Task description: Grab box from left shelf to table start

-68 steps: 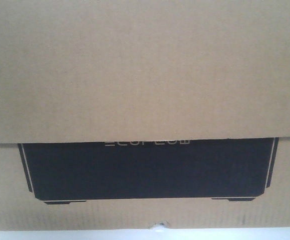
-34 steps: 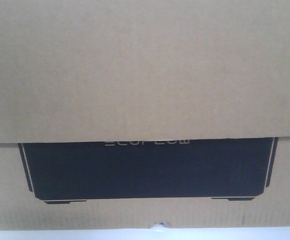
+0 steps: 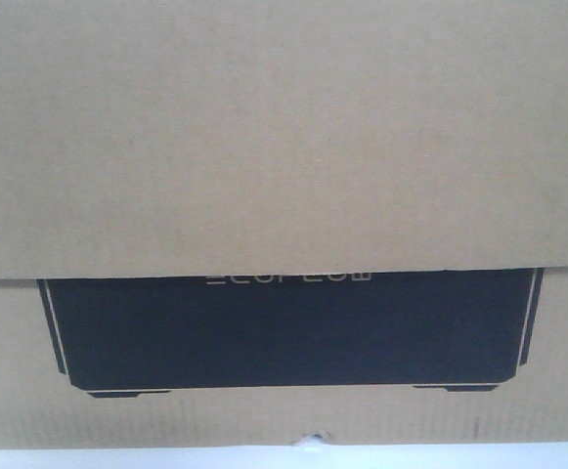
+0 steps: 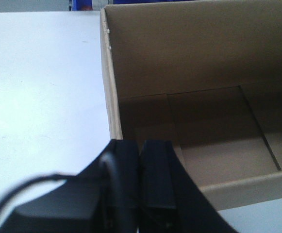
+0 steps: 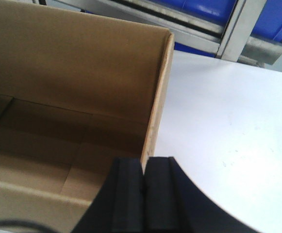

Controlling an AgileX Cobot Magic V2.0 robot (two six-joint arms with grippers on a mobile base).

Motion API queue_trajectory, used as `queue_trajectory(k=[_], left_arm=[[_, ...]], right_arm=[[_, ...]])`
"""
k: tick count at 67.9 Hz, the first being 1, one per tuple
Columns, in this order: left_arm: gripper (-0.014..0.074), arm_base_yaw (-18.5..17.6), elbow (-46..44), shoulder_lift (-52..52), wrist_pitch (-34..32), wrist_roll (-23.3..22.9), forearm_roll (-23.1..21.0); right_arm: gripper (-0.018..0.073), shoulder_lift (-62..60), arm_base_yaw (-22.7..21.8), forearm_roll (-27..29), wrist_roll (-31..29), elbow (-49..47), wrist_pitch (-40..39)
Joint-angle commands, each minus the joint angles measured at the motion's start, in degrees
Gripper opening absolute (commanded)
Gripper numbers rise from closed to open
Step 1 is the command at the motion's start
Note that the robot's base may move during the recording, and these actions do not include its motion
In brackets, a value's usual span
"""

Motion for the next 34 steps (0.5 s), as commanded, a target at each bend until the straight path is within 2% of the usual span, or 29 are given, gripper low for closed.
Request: queue_trajectory(k=[1, 14, 34], left_arm=[[-0.0098, -0.4, 3.8, -4.8, -7.3, 0.2, -0.2], [-0.0098, -0.4, 19.4, -17.3, -15.7, 0.2, -0.2], [-0.0099, -0.4, 39.4, -37.4, -32.2, 0.2, -0.2]], right_arm=[[0.0058, -3.5, -0.1, -0.6, -0.2, 4.0, -8.5], [0.0058, -13.2, -0.1, -0.6, -0.2, 16.4, -13.1], [0.0058, -27.3, -0.1, -0.6, -0.2, 31.3, -22.6]])
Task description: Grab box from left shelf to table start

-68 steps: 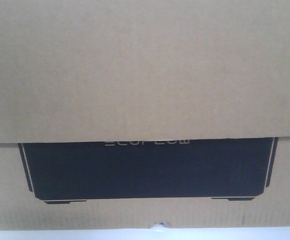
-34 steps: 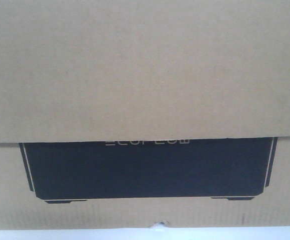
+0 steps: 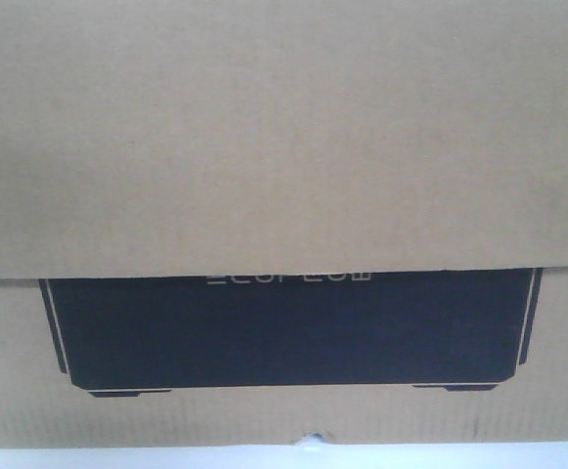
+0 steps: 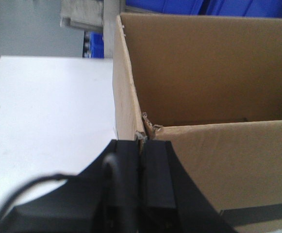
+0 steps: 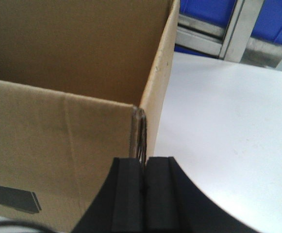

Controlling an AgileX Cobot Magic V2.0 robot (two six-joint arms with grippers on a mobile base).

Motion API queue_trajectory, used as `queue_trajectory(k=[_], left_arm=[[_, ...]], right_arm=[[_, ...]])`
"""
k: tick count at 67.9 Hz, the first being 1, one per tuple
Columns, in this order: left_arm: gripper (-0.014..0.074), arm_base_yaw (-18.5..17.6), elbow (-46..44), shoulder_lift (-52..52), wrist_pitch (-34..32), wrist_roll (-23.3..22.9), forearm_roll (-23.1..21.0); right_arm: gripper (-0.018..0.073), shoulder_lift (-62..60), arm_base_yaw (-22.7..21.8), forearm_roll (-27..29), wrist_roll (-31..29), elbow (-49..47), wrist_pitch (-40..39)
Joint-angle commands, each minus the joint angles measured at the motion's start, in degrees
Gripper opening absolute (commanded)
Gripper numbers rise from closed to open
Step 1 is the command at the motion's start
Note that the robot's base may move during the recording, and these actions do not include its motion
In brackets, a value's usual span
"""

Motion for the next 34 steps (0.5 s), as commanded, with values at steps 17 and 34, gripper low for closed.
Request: queue_trajectory(k=[17, 34], left_arm=[[-0.0099, -0.4, 10.9, -9.1, -14.4, 0.2, -0.3], [-0.0099, -0.4, 10.9, -9.1, -14.3, 0.2, -0.5]], right_arm=[[0.0058, -8.6, -0.1, -0.6, -0.2, 6.4, -15.3], [0.0058, -8.6, -0.1, -0.6, -0.2, 6.5, -13.9]])
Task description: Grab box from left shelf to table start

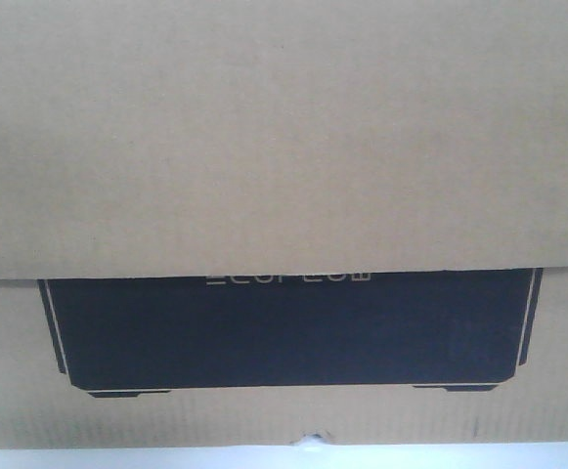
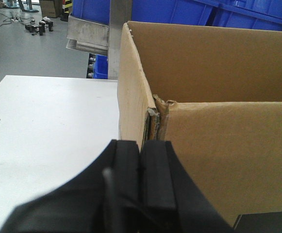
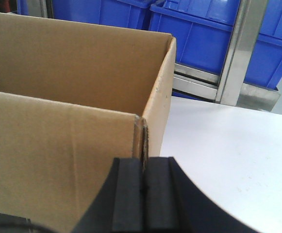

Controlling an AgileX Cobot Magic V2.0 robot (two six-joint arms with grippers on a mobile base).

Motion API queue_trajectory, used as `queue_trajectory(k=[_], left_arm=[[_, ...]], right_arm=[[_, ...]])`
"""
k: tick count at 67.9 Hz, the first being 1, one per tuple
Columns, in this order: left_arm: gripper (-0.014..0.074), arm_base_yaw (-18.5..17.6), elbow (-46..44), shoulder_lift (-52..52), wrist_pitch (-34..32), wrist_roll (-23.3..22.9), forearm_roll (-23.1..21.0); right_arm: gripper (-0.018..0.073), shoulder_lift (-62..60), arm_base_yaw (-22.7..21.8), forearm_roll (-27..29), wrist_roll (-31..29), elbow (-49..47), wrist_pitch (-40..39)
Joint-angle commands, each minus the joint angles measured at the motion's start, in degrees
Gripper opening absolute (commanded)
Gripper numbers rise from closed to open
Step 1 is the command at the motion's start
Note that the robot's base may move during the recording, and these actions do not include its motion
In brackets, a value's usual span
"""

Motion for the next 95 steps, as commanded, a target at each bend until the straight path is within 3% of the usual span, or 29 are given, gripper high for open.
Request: queue_trajectory(k=[1, 34, 43, 57, 79, 95], left_arm=[[-0.0099, -0.4, -1.4, 0.7, -5.5, 0.2, -0.5], [-0.0099, -0.3, -1.1, 0.7, -5.5, 0.2, -0.4], [-0.0099, 2.3, 1.3, -1.2, -6.9, 0.2, 0.9], [-0.0099, 7.1, 9.8, -3.6, -13.2, 0.2, 1.6], [-0.0099, 6.9, 24.4, -3.6, -32.6, 0.2, 1.6], [-0.0099, 6.8, 24.1, -3.6, -32.9, 0.2, 1.8]], right_arm=[[0.0058, 0.5, -0.1, -0.6, -0.2, -1.4, -4.4], [0.0058, 0.5, -0.1, -0.6, -0.2, -1.4, -4.4], [0.0058, 0.5, -0.1, -0.6, -0.2, -1.4, -4.4], [0.0058, 0.6, -0.1, -0.6, -0.2, -1.4, -4.4], [0.0058, 0.6, -0.1, -0.6, -0.2, -1.4, -4.4], [0.0058, 0.6, -0.1, -0.6, -0.2, -1.4, -4.4]])
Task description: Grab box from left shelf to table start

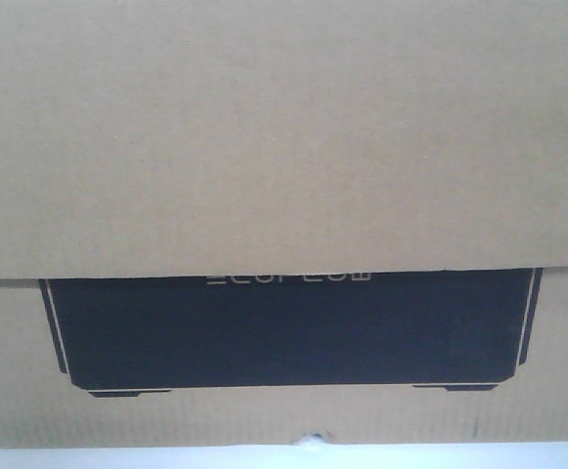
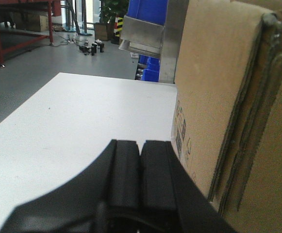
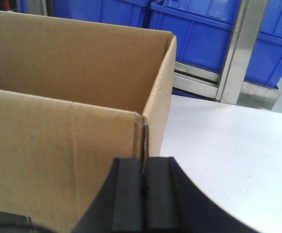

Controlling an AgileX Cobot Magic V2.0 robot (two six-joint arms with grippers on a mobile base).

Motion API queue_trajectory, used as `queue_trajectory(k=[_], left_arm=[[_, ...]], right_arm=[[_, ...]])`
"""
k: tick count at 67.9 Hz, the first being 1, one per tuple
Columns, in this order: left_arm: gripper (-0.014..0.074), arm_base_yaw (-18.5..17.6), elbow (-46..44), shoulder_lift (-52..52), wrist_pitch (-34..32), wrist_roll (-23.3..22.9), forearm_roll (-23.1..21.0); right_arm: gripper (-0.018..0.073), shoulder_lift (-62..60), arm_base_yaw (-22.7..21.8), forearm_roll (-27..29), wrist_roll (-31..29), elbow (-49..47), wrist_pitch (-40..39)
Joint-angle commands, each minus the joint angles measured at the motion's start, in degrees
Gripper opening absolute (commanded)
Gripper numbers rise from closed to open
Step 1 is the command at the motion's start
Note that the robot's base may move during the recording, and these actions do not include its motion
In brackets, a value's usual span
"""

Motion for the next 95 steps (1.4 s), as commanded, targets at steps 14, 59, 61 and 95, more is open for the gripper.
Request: queue_trajectory(k=[14, 59, 61, 95], left_arm=[[-0.0099, -0.5, -0.2, -0.9, -5.8, 0.2, 0.0], [-0.0099, -0.5, -0.2, -0.9, -5.8, 0.2, 0.0], [-0.0099, -0.5, -0.2, -0.9, -5.8, 0.2, 0.0], [-0.0099, -0.5, -0.2, -0.9, -5.8, 0.2, 0.0]], right_arm=[[0.0058, 0.6, -0.1, -0.6, -0.2, -1.5, -4.7], [0.0058, 0.6, -0.2, -0.6, -0.2, -1.4, -5.1], [0.0058, 0.5, -0.5, -0.6, -0.2, -1.2, -5.7], [0.0058, -4.3, -11.7, 3.7, -0.2, 22.8, -28.3]])
